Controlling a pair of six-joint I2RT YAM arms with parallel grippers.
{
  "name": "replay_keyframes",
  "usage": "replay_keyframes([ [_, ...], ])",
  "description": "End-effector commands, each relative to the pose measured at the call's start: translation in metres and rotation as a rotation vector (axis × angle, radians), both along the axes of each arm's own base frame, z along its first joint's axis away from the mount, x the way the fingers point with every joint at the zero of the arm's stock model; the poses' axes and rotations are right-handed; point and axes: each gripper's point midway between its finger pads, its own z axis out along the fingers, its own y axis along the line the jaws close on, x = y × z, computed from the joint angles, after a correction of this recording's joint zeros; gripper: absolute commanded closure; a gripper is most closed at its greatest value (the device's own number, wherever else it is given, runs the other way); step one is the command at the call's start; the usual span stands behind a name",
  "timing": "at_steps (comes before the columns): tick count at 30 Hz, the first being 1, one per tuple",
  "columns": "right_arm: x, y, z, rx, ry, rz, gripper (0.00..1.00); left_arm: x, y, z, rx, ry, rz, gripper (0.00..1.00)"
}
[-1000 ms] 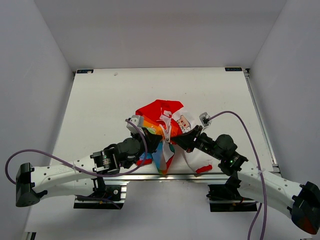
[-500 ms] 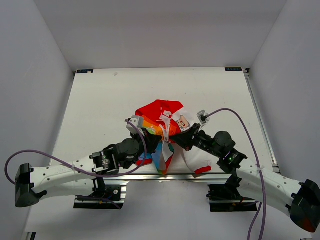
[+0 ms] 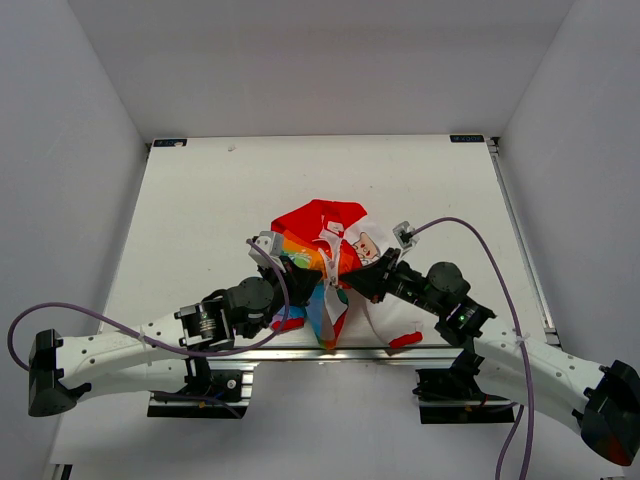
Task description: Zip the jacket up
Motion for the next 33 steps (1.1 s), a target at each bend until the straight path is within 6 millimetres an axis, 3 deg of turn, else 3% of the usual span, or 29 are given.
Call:
replay_keyframes([
  [1, 0.0, -0.001, 0.031, 0.067, -0.061, -0.003, 1.0, 0.0, 0.002, 0.011, -0.02, -0.018, 0.0, 1.0],
  [7, -0.001, 0.0, 0.039, 0.084, -0.07, 0.01, 1.0, 0.001, 0.003, 0.003, -0.016, 0.008, 0.016, 1.0],
  [33, -0.003, -0.001, 0.045, 0.133, -0.059, 0.011, 1.0, 0.0, 0.001, 0.001, -0.032, 0.015, 0.007, 1.0],
])
